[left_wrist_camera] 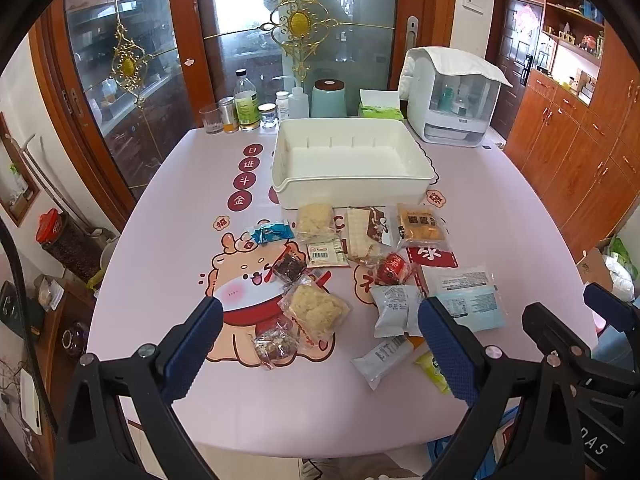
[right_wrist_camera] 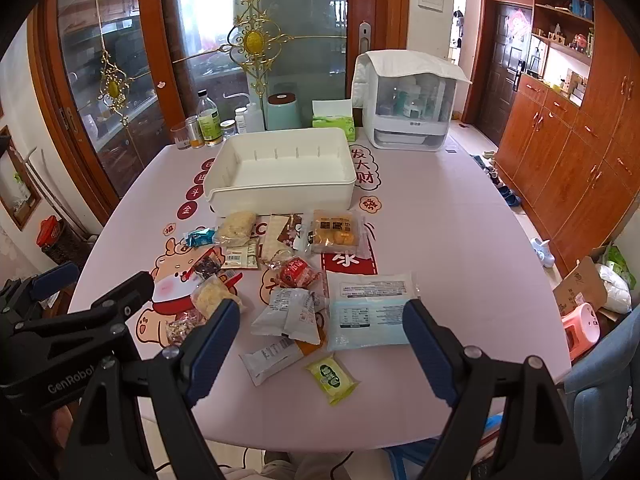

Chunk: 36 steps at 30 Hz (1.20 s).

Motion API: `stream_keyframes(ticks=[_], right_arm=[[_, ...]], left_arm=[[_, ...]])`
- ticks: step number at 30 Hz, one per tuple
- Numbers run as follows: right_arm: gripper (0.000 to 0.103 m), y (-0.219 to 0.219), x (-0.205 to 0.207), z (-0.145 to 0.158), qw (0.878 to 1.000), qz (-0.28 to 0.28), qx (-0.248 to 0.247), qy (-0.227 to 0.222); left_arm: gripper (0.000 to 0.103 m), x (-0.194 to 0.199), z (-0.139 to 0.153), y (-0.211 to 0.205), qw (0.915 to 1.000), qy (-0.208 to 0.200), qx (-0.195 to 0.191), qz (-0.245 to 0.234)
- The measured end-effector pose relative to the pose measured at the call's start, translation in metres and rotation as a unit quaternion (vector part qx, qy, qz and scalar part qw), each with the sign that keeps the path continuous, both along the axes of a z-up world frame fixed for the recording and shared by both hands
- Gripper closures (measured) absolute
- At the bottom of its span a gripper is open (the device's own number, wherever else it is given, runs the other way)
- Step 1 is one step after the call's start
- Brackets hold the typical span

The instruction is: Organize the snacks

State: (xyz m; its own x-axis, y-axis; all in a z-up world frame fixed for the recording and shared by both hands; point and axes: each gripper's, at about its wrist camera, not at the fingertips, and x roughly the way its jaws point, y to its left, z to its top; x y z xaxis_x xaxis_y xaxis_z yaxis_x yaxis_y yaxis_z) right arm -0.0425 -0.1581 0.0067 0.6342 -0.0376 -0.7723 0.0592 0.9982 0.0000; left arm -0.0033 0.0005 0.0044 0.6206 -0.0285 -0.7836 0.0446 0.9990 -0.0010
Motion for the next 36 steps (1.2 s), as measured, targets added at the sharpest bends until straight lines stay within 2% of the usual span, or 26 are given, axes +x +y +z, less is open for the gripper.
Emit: stream_keyframes(ticks=[15, 36], right_arm=[[0.018, -0.0035, -0.0071, -0.0025, 1.0, -0.001, 0.004, 0.005], [0.018, 0.0008, -0.0068, -0.0019, 1.0, 0.004, 0.001, 0.002]], left_arm=[[0.006, -0.0081, 0.0004, -0.007, 0.9998, 0.006, 0.019, 0.005], [0.005, -0.0059, -0.0008, -0.0059, 0.9997, 0.012, 0.018, 0.011]])
